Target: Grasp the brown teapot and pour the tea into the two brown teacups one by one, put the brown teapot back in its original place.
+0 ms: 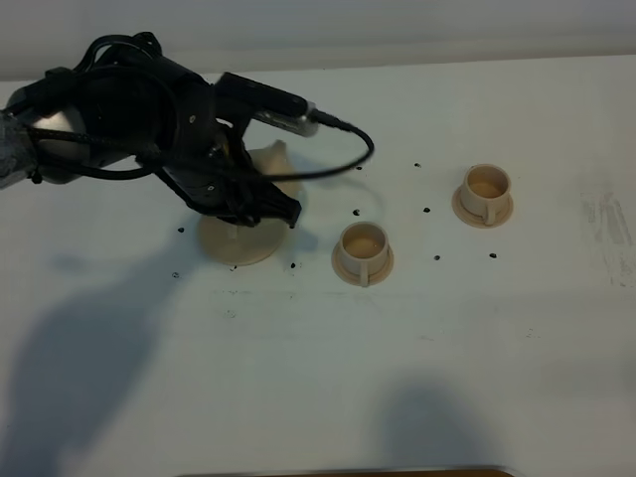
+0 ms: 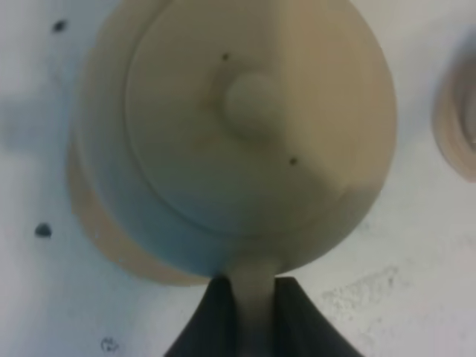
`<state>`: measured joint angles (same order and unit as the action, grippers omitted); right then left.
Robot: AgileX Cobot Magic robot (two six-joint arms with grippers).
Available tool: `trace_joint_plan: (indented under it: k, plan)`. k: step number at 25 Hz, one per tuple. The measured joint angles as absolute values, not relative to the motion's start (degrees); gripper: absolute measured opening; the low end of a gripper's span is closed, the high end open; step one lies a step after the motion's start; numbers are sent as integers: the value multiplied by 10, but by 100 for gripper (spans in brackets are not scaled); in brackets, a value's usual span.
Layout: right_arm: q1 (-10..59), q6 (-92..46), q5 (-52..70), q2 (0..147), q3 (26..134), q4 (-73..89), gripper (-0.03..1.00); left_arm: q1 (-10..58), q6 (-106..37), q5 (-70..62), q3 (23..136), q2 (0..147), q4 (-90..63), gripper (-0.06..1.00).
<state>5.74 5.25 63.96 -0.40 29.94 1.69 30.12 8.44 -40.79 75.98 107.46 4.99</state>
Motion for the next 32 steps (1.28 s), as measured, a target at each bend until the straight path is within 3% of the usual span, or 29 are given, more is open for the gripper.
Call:
trace_joint_plan:
  k: [32]
  plan:
    - [57, 52, 640, -4, 299, 17, 23, 292, -493, -367, 760, 1068, 14, 9]
